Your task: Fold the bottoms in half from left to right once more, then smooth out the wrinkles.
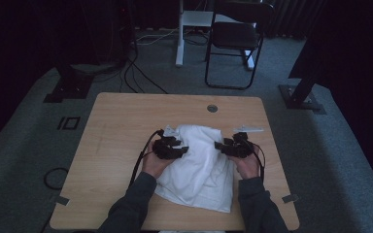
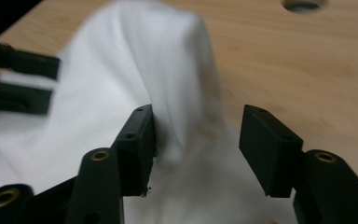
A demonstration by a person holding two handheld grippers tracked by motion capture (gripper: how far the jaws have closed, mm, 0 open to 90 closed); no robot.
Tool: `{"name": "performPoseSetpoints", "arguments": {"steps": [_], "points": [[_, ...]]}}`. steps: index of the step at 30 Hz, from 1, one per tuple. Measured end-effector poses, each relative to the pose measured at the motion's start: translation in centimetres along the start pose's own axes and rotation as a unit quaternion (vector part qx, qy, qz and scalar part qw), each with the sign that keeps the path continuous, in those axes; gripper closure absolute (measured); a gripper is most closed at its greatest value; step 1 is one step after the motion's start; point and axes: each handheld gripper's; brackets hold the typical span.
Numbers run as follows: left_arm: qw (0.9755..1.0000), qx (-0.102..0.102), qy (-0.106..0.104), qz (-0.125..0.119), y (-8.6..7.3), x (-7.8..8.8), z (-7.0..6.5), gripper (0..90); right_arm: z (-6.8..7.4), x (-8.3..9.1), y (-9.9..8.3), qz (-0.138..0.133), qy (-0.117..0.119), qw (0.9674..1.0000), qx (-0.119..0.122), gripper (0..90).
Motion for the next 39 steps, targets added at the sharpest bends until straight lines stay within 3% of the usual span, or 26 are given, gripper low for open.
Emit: {"name": "performPoseSetpoints", "arguments": {"steps": [2, 3, 7, 11, 15, 20, 23, 27, 30, 31, 33, 35, 39], "points": [[1.0, 0.002, 0.002, 0.0, -0.1, -0.1, 0.0, 55.5, -0.2, 0.1, -0.5, 0.008, -0.009, 0.9999, -0.002, 45.3], [1.0, 0.003, 0.002, -0.002, -0.2, -0.1, -0.1, 55.5, -0.3, -0.2, -1.8, 0.038, -0.02, 0.9991, -0.005, 47.4], [0.9999, 0.006, 0.005, -0.006, -0.5, -0.1, -0.3, 55.5, -0.3, -2.8, -3.2, 0.121, -0.04, 0.9919, 0.004, 50.1], [0.9999, 0.012, 0.008, -0.007, -0.9, 0.3, -0.7, 55.5, 0.4, -4.3, -2.7, 0.107, -0.058, 0.9923, 0.025, 53.1], [0.9998, 0.015, 0.007, -0.008, -1.0, 0.7, -1.2, 55.5, 0.2, -5.3, -2.3, 0.082, -0.047, 0.9952, 0.026, 54.9], [0.9998, 0.019, -0.002, -0.009, -0.9, 0.7, -1.4, 56.1, 0.6, -6.4, -1.4, 0.089, -0.046, 0.9942, 0.038, 56.3], [0.9997, 0.02, -0.007, -0.008, -0.8, -0.1, -1.8, 56.1, 1.3, -7.5, -0.8, 0.082, -0.034, 0.995, 0.046, 57.8], [0.9998, 0.018, -0.005, 0.001, -0.7, -1.5, -2.4, 56.4, 1.4, -7.8, -1.0, 0.072, -0.024, 0.9963, 0.041, 58.0], [0.9999, 0.009, 0.002, 0.009, -1.1, -2.6, -2.6, 57.2, 1.3, -7.7, -1.0, 0.071, -0.02, 0.9964, 0.042, 58.0], [0.9999, 0.01, -0.002, 0.01, -1.6, -3.3, -2.4, 57.2, 1.1, -7.7, -1.0, 0.069, -0.015, 0.9967, 0.041, 57.9], [0.9998, 0.018, -0.01, 0.002, -1.7, -3.1, -2.1, 58.1, 0.6, -7.4, -0.9, 0.077, -0.003, 0.9964, 0.035, 53.4], [0.9998, 0.015, -0.009, -0.003, -1.9, -2.9, -2.1, 58.4, 0.2, -6.5, -0.8, 0.078, -0.022, 0.9963, 0.029, 48.5], [0.9999, 0.012, -0.005, -0.003, -1.8, -2.9, -2.2, 58.3, -0.1, -3.2, 0.1, 0.014, -0.036, 0.9992, 0.012, 47.9]]}}
Point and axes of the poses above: each handheld gripper's, and its own axes: x roughly backward along the jaws, y roughly out of its top, z roughly to its left, and after that the axes turned 1 degree about -y, right-handed
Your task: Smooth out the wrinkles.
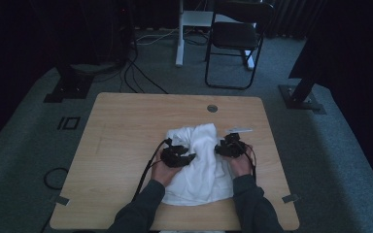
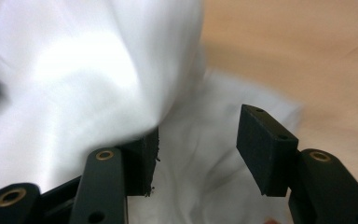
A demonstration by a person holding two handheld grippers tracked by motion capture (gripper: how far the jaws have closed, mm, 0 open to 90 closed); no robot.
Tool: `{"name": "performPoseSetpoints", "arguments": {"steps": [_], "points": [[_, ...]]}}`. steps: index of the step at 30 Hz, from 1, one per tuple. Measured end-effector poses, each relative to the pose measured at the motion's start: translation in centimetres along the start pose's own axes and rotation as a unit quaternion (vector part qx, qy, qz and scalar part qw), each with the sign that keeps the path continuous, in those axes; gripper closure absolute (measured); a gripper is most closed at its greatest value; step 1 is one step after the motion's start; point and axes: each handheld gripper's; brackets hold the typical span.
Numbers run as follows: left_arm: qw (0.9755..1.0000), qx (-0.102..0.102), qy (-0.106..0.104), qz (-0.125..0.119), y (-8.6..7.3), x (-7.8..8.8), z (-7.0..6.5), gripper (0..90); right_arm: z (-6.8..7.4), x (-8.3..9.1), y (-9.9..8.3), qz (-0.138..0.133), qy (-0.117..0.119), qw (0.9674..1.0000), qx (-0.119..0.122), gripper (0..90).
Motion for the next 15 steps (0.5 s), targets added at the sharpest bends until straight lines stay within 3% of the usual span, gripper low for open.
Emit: {"name": "performPoseSetpoints", "arguments": {"steps": [3, 8, 10, 13, 14, 15], "points": [[1.0, -0.002, 0.002, -0.001, 0.0, 0.0, -0.1, 58.1, 0.6, 2.2, 0.8, -0.062, 0.003, 0.9981, -0.003, 47.4], [1.0, 0.001, 0.002, -0.001, 0.0, 0.1, -0.1, 57.9, 1.7, 2.5, 1.8, -0.109, 0.024, 0.9938, -0.002, 41.3], [1.0, 0.001, 0.001, -0.001, 0.0, 0.1, 0.0, 57.9, 1.9, 2.1, 2.2, -0.109, 0.045, 0.993, -0.006, 38.2], [1.0, 0.0, 0.001, -0.001, 0.0, 0.1, 0.0, 57.9, 2.1, 1.2, 2.7, -0.1, 0.045, 0.9939, -0.009, 38.0], [1.0, -0.001, 0.002, -0.002, 0.0, 0.1, -0.1, 57.9, 2.0, 0.9, 2.8, -0.092, 0.044, 0.9947, -0.012, 39.4], [1.0, -0.002, 0.003, -0.001, 0.0, 0.1, -0.1, 57.9, 1.9, 0.2, 3.0, -0.067, 0.035, 0.9971, -0.011, 50.1]]}}
Point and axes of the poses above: each handheld gripper's, and its own axes: x roughly backward along the jaws, y roughly out of its top, z roughly to its left, and after that the axes turned 1 degree about -y, right-handed
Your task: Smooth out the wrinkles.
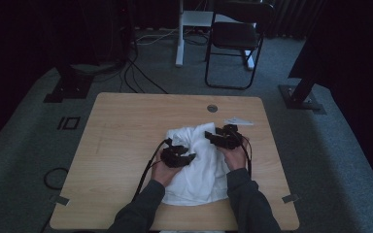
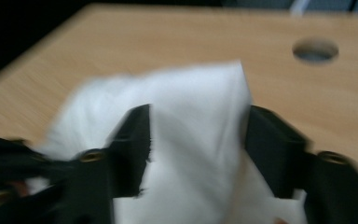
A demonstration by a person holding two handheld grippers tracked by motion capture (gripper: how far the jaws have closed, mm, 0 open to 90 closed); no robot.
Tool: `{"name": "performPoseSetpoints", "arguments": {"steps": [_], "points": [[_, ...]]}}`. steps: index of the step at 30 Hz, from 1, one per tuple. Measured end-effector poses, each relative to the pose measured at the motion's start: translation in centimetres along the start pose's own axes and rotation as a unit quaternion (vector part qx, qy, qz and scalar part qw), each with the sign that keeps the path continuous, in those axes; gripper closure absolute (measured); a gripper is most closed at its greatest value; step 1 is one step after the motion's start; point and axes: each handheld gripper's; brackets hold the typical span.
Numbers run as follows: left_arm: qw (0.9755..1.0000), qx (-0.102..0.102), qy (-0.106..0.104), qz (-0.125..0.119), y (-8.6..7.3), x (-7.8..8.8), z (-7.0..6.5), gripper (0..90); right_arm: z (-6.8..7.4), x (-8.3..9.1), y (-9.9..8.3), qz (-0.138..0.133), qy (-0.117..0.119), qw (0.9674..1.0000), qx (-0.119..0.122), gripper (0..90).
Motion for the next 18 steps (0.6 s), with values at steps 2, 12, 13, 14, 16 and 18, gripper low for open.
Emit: {"name": "performPoseSetpoints", "arguments": {"steps": [2, 12, 13, 14, 16, 18], "points": [[1.0, 0.0, 0.002, -0.001, -0.1, 0.1, 0.0, 57.8, -0.5, -0.6, 0.0, 0.025, 0.007, 0.9996, 0.014, 80.4], [0.9993, 0.009, -0.033, -0.015, 0.2, 1.0, -0.4, 52.4, -1.5, 0.4, -2.0, 0.066, -0.049, 0.9965, 0.014, 87.6], [0.9993, 0.009, -0.033, -0.015, 0.2, 1.0, -0.4, 50.0, -2.0, -0.4, -2.5, 0.08, -0.05, 0.9954, 0.01, 87.5], [0.9982, 0.016, -0.041, -0.04, 0.8, 2.5, -0.2, 48.4, -2.3, -1.2, -2.9, 0.093, -0.048, 0.9944, 0.007, 87.4], [0.997, 0.024, -0.034, -0.066, 1.4, 3.9, 0.3, 48.3, -2.3, -2.4, -3.4, 0.11, -0.055, 0.9922, 0.016, 87.4], [0.9968, 0.028, -0.023, -0.071, 1.7, 4.4, 0.9, 50.1, -2.2, -3.0, -3.4, 0.118, -0.056, 0.9911, 0.025, 86.8]]}}
Point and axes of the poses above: each handheld gripper's, and its own axes: x roughly backward along the jaws, y roughly out of its top, z roughly to its left, and after that the axes turned 1 degree about -y, right-handed
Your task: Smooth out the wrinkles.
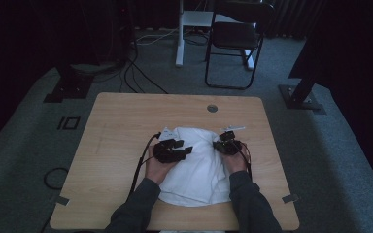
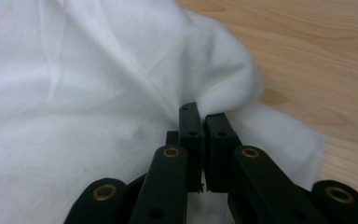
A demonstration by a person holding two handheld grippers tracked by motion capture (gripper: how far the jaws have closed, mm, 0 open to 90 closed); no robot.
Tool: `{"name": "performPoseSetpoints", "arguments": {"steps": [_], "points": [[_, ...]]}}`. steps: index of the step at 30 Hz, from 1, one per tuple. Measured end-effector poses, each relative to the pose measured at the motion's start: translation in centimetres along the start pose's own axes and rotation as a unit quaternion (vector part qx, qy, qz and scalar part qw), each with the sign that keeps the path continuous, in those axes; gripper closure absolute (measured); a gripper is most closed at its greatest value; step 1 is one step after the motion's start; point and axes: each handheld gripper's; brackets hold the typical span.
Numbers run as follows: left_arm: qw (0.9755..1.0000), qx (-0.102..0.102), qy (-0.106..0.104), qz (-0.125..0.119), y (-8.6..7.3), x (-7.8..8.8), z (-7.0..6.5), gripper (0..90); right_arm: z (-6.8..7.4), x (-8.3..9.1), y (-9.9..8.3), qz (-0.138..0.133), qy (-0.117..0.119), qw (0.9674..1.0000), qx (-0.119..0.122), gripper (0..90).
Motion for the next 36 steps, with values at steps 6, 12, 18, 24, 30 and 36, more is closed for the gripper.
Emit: {"name": "performPoseSetpoints", "arguments": {"steps": [6, 12, 18, 24, 30, 36], "points": [[0.9984, -0.002, 0.016, 0.054, -1.7, -2.3, 0.4, 53.9, 0.3, 3.0, 0.4, -0.033, 0.003, 0.9994, -0.008, 55.2], [0.9991, -0.004, 0.008, 0.042, -1.4, -1.7, 0.2, 49.1, 2.5, 7.4, -2.5, -0.06, 0.048, 0.9969, 0.017, 38.9], [0.9978, 0.043, 0.035, -0.036, -1.1, 1.6, 2.3, 52.4, 3.5, 4.7, -5.8, 0.002, 0.089, 0.9955, 0.033, 68.8], [0.9974, 0.036, 0.062, -0.009, -1.8, 1.8, 3.0, 53.9, 3.0, 8.5, -5.2, -0.068, 0.063, 0.9944, 0.05, 88.2], [0.9974, 0.007, 0.067, 0.024, -2.9, -0.1, 2.1, 53.6, 1.9, 8.0, -6.5, -0.011, 0.002, 0.9978, 0.065, 88.8], [0.9955, -0.005, 0.088, 0.034, -3.0, -0.5, 2.0, 53.4, 1.9, 4.6, -6.7, 0.031, 0.004, 0.9978, 0.059, 88.5]]}}
Point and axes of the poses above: each handheld gripper's, and its own axes: x roughly backward along the jaws, y roughly out of its top, z roughly to its left, and after that the axes turned 1 degree about -y, right-handed
